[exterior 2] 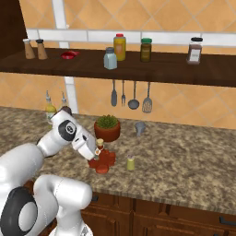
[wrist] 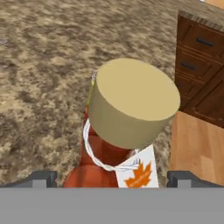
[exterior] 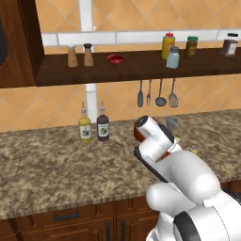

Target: Put the shaker and condiment bottle from the counter next to their counterparts in the cabinet.

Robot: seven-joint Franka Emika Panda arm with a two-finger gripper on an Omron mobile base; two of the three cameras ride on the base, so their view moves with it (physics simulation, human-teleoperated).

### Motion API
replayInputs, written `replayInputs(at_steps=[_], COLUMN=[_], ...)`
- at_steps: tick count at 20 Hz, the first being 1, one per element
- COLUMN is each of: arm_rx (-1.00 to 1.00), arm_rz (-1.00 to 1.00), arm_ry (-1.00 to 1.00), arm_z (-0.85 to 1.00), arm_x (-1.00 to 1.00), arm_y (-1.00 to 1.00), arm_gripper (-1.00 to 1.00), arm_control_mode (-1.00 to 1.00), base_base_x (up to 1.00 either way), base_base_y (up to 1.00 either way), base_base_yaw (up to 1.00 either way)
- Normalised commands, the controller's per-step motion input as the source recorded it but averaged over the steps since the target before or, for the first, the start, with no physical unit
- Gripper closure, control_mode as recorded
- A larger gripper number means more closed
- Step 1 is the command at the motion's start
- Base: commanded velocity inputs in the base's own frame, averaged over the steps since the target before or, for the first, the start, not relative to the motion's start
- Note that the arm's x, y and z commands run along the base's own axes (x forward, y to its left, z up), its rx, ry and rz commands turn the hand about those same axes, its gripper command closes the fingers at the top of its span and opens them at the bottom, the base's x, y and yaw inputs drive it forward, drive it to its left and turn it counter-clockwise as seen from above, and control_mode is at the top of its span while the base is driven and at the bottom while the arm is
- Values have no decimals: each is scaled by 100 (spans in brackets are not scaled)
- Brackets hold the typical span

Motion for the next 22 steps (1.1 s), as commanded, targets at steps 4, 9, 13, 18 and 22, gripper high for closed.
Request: replayInputs(at_steps=[4,9,13,18,22], arm_rx=[0,0,0,1,-4], arm_rz=[0,0,0,5,14], arm_ry=[5,5,1,-8,-15], arm_z=[-28,-31,-17,15,42], arm_x=[34,20,2,-5,-4], arm_y=[-6,-22,-30,-1,6], arm_gripper=[100,100,100,100,100], arm_control_mode=[-100,-100,-100,-100,-100], base_base_x=[0,0,0,0,0], base_base_y=[0,0,0,0,0], base_base_yaw=[0,0,0,0,0])
